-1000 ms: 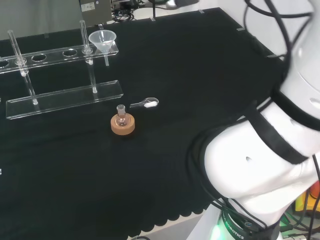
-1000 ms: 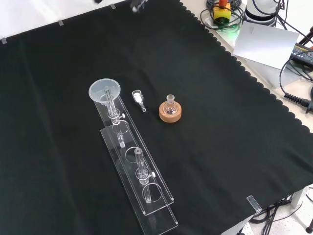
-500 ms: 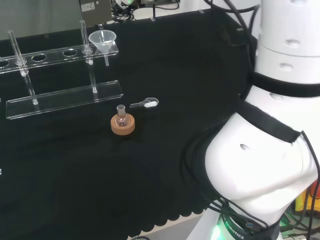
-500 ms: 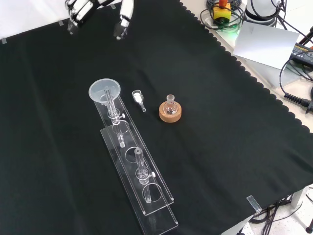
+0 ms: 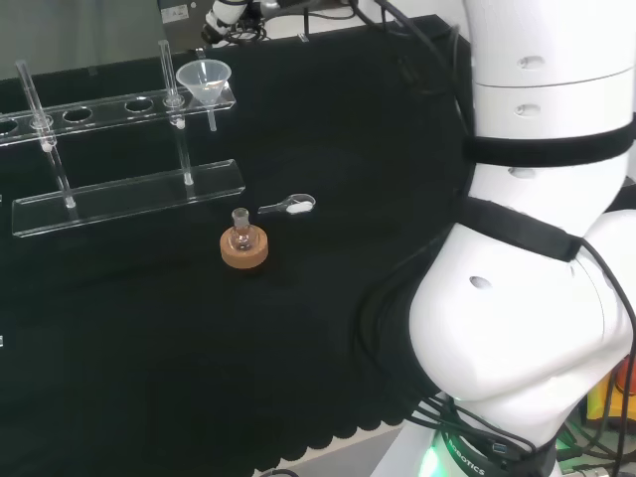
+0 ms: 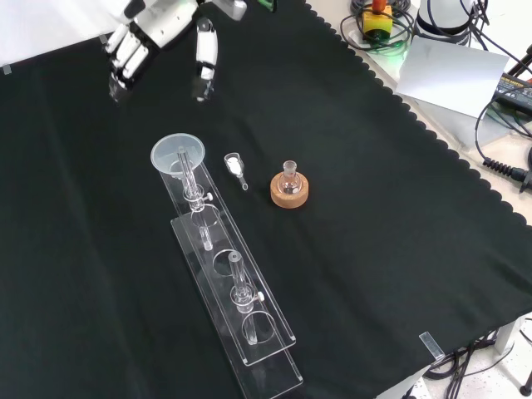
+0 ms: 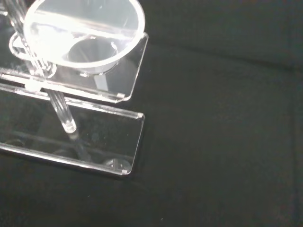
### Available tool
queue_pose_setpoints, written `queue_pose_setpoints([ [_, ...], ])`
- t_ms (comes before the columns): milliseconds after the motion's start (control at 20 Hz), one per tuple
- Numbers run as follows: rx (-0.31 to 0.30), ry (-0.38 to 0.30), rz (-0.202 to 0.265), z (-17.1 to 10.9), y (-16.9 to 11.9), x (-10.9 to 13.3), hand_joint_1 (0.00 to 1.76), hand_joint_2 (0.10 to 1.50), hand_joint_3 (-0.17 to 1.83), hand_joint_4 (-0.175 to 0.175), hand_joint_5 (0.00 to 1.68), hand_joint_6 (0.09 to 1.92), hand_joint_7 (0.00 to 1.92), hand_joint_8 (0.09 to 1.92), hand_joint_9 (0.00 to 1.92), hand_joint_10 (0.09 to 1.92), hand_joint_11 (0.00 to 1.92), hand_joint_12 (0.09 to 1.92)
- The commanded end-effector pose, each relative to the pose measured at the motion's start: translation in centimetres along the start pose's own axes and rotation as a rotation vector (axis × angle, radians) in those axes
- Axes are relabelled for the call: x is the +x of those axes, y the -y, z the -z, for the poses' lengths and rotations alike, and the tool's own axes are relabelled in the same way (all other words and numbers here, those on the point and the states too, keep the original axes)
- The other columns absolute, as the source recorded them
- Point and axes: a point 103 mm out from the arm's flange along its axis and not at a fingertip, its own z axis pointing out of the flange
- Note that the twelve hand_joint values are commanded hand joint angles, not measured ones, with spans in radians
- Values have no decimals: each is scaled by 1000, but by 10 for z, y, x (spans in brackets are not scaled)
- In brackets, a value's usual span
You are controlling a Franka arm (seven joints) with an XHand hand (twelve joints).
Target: Pick up the funnel from the transparent funnel stand.
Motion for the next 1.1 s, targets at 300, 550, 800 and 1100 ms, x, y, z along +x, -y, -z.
queue_pose_setpoints([
  [300, 53, -3, 49, -30, -23, 26, 449, 813, 186, -47, 74, 87, 2, 619, 225, 790, 173, 1434],
  [550, 55, -24, 53, -40, -33, 27, 422, 799, 173, -46, 13, 87, 0, 445, 100, 845, 152, 1451],
  [800, 67, -30, 57, -53, -42, 29, 412, 794, 162, -46, 0, 87, 0, 307, 28, 878, 122, 1467],
  [1100, 66, -13, 65, -61, -47, 35, 403, 791, 157, -46, 0, 87, 0, 312, 44, 890, 125, 1475],
])
